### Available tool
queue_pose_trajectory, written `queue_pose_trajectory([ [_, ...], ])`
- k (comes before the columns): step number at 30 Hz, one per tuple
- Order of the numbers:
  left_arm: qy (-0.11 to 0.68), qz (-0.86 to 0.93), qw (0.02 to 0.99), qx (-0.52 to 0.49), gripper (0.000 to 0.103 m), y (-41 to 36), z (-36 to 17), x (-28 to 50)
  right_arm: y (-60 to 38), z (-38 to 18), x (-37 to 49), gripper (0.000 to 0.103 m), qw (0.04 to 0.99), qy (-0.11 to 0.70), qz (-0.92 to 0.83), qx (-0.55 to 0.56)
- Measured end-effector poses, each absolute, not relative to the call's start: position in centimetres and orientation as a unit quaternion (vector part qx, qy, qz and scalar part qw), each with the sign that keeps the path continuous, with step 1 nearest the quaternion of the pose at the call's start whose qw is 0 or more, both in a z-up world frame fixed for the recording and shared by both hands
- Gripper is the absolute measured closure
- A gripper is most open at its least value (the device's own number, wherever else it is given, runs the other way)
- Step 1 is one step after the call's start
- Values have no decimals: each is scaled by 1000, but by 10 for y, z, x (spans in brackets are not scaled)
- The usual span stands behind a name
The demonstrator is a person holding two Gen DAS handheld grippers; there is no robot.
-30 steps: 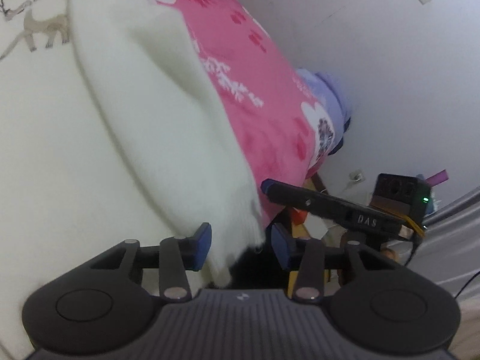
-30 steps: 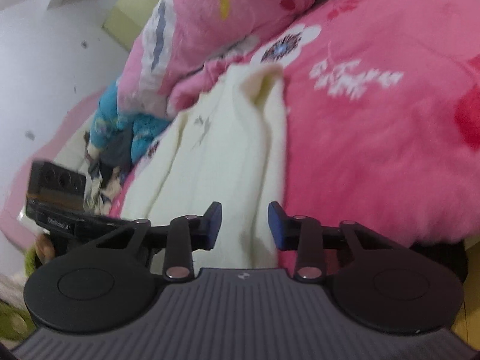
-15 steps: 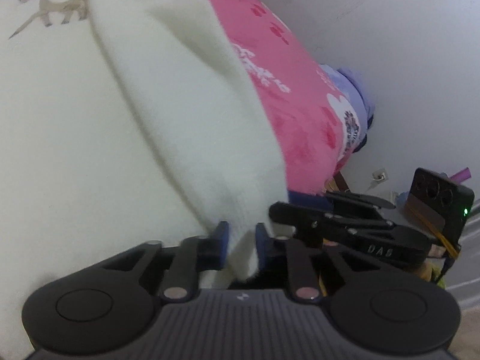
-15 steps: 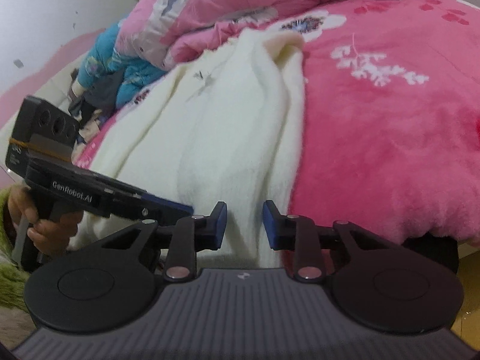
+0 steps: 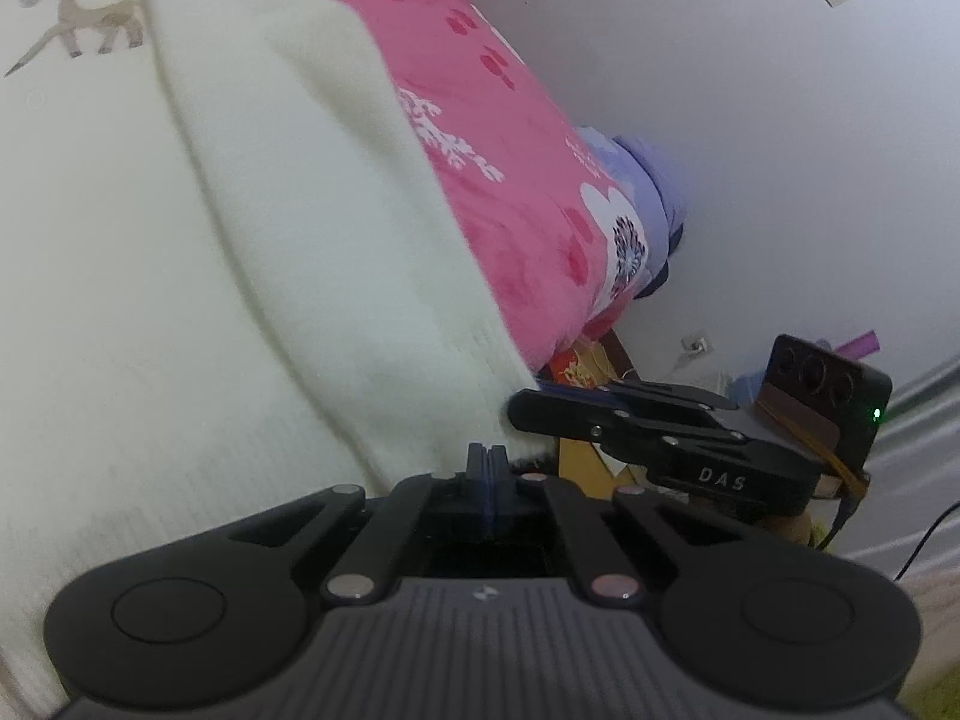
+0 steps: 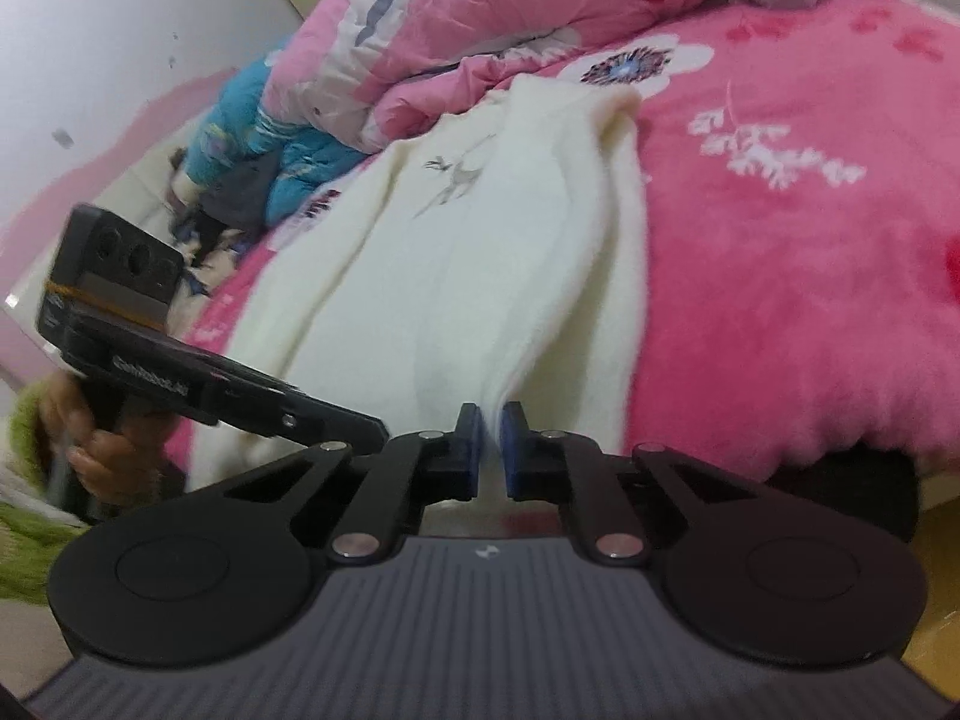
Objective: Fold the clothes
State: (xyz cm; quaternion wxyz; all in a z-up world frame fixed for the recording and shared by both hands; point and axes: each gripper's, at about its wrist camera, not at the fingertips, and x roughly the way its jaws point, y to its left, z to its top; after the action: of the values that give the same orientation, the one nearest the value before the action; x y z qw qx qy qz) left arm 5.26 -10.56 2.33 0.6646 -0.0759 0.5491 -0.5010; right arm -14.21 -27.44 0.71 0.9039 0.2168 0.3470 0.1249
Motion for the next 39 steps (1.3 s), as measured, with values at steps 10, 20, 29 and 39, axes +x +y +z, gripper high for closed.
queue_pose_trajectory([
  [10, 561, -473, 677, -57, 67, -117, 0, 60, -286, -18, -137, 97, 888, 368, 106, 255],
  [20, 596, -446, 659, -112, 99, -124, -23, 73, -289, -25, -134, 97, 878, 372, 109, 282],
  [29, 567, -464, 674, -94, 99, -116, 14, 56, -283, -10, -136, 97, 882, 348, 147, 282],
  [39, 588, -471, 655, -63, 99, -145, -1, 54, -287, -13, -139, 97, 878, 369, 127, 276],
])
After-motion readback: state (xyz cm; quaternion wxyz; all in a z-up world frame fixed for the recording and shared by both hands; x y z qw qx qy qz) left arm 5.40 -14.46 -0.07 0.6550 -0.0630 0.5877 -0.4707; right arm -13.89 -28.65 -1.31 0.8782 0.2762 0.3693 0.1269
